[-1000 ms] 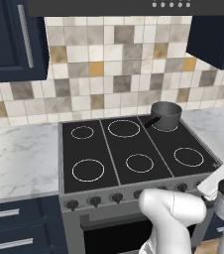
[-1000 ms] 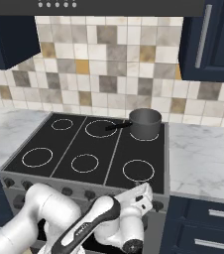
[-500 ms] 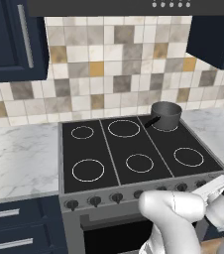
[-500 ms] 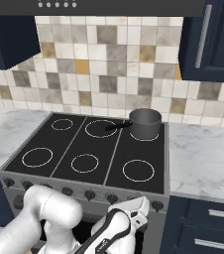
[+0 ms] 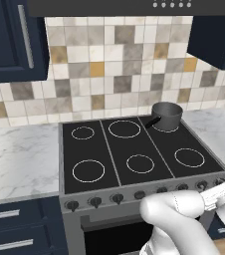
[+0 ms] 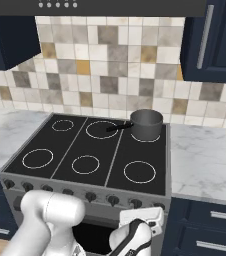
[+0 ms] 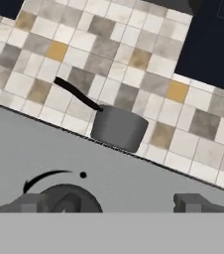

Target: Turn on the rear right burner of the stove.

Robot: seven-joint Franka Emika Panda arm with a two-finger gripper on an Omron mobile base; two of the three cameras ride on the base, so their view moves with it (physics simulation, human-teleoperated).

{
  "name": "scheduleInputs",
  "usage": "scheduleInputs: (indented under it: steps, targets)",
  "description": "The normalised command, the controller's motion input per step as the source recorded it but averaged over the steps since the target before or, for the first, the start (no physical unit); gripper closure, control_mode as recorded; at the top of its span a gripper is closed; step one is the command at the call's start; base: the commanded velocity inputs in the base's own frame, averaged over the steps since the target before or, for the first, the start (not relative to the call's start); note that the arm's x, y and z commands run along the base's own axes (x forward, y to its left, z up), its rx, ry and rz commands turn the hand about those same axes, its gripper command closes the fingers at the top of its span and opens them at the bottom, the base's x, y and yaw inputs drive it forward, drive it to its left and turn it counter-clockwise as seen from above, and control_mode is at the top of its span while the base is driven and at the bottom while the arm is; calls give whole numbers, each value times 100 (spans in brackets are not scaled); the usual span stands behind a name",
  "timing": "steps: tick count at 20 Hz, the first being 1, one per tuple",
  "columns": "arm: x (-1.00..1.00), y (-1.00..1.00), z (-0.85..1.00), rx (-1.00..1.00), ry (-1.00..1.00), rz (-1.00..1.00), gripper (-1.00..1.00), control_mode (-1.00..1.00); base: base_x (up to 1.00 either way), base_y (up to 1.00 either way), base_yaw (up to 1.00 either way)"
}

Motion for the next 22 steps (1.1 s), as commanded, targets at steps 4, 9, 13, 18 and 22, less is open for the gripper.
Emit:
scheduleInputs:
  steps: [4,9,13,18,22]
  targets:
    - [7,-1,-41,14,0,0,-100,-100,0,0,0]
    - [23,-13,-52,15,0,0,-100,-100,0,0,0]
    - [14,4,-63,9,0,0,-100,-100,0,0,0]
    - [-9,1,-48,4,-3,7,-100,-100,0,0,0]
    - [13,4,-48,1,1,9,-100,-100,0,0,0]
